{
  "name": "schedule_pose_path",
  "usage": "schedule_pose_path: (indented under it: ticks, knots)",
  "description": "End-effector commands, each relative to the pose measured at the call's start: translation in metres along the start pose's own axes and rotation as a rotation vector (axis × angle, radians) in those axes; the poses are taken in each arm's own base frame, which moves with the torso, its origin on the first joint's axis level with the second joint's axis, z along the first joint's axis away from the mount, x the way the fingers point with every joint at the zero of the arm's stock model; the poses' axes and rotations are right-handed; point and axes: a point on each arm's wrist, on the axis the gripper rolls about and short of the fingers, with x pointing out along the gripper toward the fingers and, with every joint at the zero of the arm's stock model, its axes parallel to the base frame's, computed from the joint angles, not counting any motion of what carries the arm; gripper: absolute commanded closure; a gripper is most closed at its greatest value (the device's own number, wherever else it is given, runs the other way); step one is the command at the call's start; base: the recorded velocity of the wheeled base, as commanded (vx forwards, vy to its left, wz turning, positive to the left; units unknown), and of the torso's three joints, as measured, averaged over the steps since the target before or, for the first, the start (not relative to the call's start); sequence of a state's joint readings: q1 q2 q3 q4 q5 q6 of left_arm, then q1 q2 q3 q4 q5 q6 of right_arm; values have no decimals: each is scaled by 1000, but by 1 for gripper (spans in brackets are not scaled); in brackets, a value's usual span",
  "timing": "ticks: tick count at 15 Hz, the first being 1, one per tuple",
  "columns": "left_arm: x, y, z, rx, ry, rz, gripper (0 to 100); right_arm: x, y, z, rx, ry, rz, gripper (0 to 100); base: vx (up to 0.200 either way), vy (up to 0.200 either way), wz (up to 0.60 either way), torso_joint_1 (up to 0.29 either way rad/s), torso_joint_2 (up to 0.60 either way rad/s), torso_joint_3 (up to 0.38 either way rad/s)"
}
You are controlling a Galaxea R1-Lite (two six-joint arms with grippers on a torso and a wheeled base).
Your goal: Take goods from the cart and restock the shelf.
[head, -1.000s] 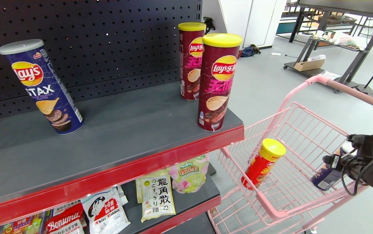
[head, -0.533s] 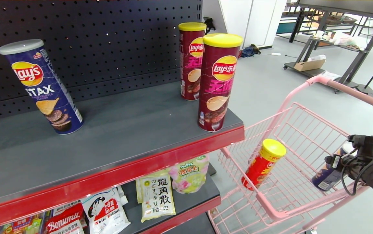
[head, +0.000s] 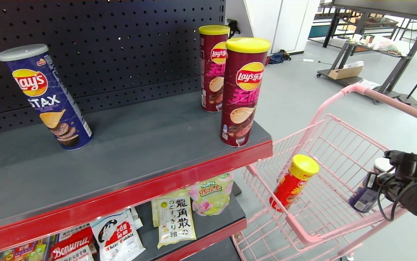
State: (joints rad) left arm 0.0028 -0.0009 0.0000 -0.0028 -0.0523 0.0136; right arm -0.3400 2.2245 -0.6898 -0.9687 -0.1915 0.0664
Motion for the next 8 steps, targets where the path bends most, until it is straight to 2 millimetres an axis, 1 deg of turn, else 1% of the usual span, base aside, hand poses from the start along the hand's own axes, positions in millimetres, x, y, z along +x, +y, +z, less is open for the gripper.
schedule_pose_path:
  ticks: [1,2,4,6,8]
  knots:
    - [0,0,0,0,1,0,0,-20,19,8,-22,-35,61,100,0,0,0,0,0,0]
    - [0,0,0,2,1,0,0,-36,34,13,-40,-59,111,100,0,0,0,0,0,0]
    - [0,0,0,3,1,0,0,-54,48,20,-57,-96,162,100,0,0,0,0,0,0]
    - [0,0,0,3,1,0,0,-67,54,25,-62,-125,191,100,0,0,0,0,0,0]
    - [0,0,0,3,1,0,0,-91,53,31,-62,-160,216,100,0,0,0,0,0,0]
